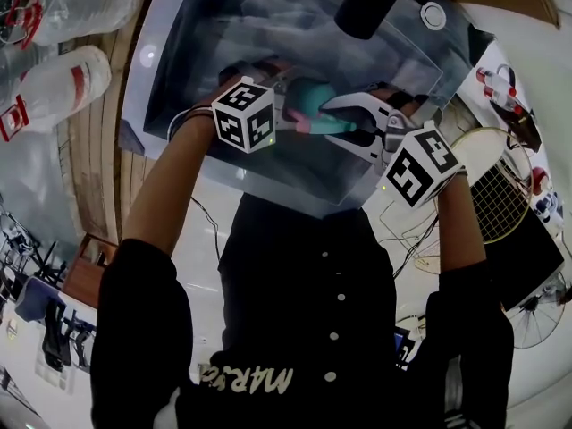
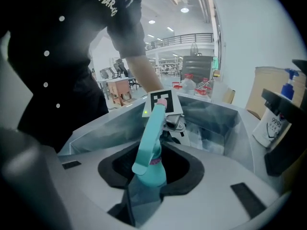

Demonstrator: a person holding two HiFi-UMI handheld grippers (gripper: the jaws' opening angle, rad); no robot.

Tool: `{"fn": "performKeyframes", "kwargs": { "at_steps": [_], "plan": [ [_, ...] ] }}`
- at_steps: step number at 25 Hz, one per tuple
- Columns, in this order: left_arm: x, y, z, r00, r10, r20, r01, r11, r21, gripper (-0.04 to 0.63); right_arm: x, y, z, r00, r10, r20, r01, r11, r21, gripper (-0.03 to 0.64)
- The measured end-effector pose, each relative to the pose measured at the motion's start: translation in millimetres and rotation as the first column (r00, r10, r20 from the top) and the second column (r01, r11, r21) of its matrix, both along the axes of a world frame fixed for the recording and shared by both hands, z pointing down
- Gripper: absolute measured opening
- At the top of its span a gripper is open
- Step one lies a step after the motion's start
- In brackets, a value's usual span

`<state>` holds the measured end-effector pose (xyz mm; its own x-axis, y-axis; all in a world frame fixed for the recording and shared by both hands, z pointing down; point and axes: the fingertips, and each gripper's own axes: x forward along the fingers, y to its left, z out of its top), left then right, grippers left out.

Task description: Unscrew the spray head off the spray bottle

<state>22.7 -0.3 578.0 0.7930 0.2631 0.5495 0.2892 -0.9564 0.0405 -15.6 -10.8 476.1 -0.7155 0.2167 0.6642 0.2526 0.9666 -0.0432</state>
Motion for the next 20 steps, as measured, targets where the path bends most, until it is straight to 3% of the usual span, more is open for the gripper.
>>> {"fn": "performKeyframes", "kwargs": {
  "at_steps": [5,11,14,17,20],
  "plan": [
    [-0.3,1.2,-0.1,1.000,0.018,0.001,-0.018,1.000,-0.005,0.386,1.4,2.3,-0.5,0.993,-0.117,0.011,0.117,0.993,-0.026,0.144],
    [1.3,9.0,-0.5,0.997,0.071,0.010,-0.071,0.997,-0.001,0.387,1.8,10.6,-1.8,0.960,-0.281,0.024,0.281,0.958,-0.054,0.147],
    [-1.2,3.5,0.2,0.999,0.043,0.017,-0.043,0.999,0.000,0.387,-0.9,2.4,-1.9,0.982,-0.190,0.002,0.189,0.980,-0.060,0.156],
    [-1.9,1.9,1.1,1.000,0.017,0.019,-0.017,1.000,-0.004,0.387,5.0,-7.2,-10.8,1.000,-0.004,0.019,0.006,0.995,-0.098,0.162],
    [-1.2,-0.1,1.7,1.000,-0.020,0.015,0.020,1.000,-0.005,0.387,24.9,-24.4,-16.7,0.971,0.238,0.009,-0.237,0.970,-0.057,0.218]
  ]
}}
